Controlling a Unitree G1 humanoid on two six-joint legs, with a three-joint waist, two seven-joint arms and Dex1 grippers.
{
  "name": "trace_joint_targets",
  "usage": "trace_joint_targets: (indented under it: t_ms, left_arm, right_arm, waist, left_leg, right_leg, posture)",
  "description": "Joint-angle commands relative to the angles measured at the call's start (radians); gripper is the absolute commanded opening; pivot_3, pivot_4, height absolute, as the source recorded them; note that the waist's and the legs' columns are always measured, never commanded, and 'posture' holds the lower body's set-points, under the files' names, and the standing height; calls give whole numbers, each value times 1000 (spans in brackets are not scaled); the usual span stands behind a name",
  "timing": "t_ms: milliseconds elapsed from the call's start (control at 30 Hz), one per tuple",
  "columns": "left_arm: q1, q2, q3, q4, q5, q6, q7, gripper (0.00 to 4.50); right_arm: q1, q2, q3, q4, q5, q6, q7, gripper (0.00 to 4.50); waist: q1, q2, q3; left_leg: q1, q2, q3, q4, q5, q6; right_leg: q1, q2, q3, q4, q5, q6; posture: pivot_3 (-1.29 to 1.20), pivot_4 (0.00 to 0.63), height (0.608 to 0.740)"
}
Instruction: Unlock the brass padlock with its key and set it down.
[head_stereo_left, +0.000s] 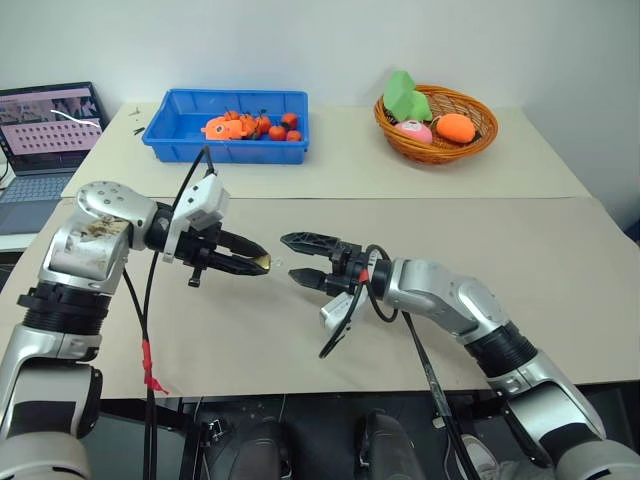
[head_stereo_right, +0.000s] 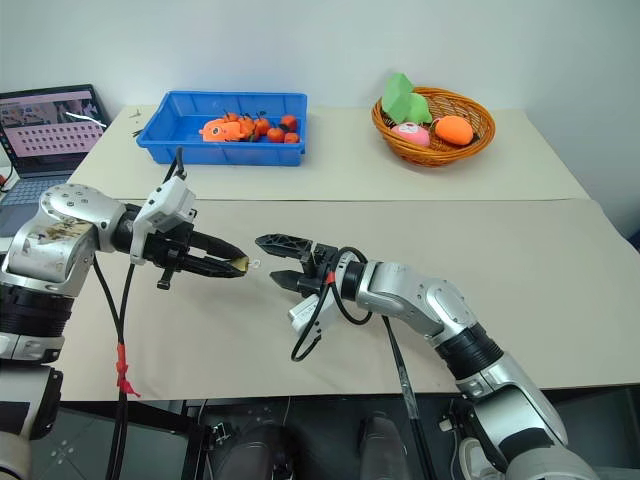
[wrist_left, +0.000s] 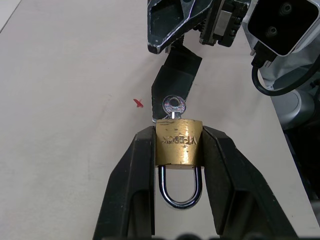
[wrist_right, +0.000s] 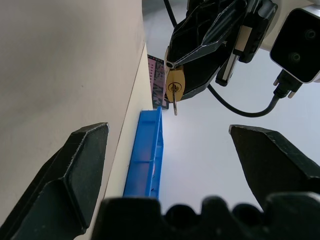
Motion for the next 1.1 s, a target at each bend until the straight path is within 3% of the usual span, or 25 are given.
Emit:
trace_joint_targets:
  t_ms: [33, 367, 467, 633, 1100]
  left_arm:
    - [-8, 5, 11, -9, 1, -22, 4, 833]
    - [-19, -3, 5, 9, 5, -35, 4, 833]
    - [-20, -6, 5, 8, 6, -34, 3, 833]
    - [-25, -14, 3, 13, 9, -36, 4, 833]
    - [-53, -47, -9, 34, 18, -43, 8, 833]
  right_arm:
    - [-14, -1, -19, -39, 5, -8, -14, 4500]
    - [-14, 3, -15, -41, 1, -5, -11, 4500]
    - [-9, 6, -17, -45, 5, -1, -9, 3741]
    - [-1, 11, -17, -47, 3, 12, -6, 2018]
    - [0, 14, -2, -53, -2, 8, 3, 2018]
  waist:
    - [0, 0, 0]
    - [0, 0, 0]
    - [0, 0, 0]
    - [0, 0, 0]
    - [0, 0, 0]
  left_leg:
    - [0, 0, 0, 0, 0, 0]
    - [0, 0, 0, 0, 0, 0]
    - [0, 0, 0, 0, 0, 0]
    - [0, 0, 0, 0, 0, 0]
    - [0, 0, 0, 0, 0, 0]
  right_leg:
    - [0, 0, 0, 0, 0, 0]
    - [0, 0, 0, 0, 0, 0]
    - [0, 0, 0, 0, 0, 0]
    - [0, 0, 0, 0, 0, 0]
    - [0, 0, 0, 0, 0, 0]
  posture:
    - [0, 150, 664]
    - [0, 150, 664]
    - [0, 150, 664]
    - [0, 150, 664]
    - [0, 150, 664]
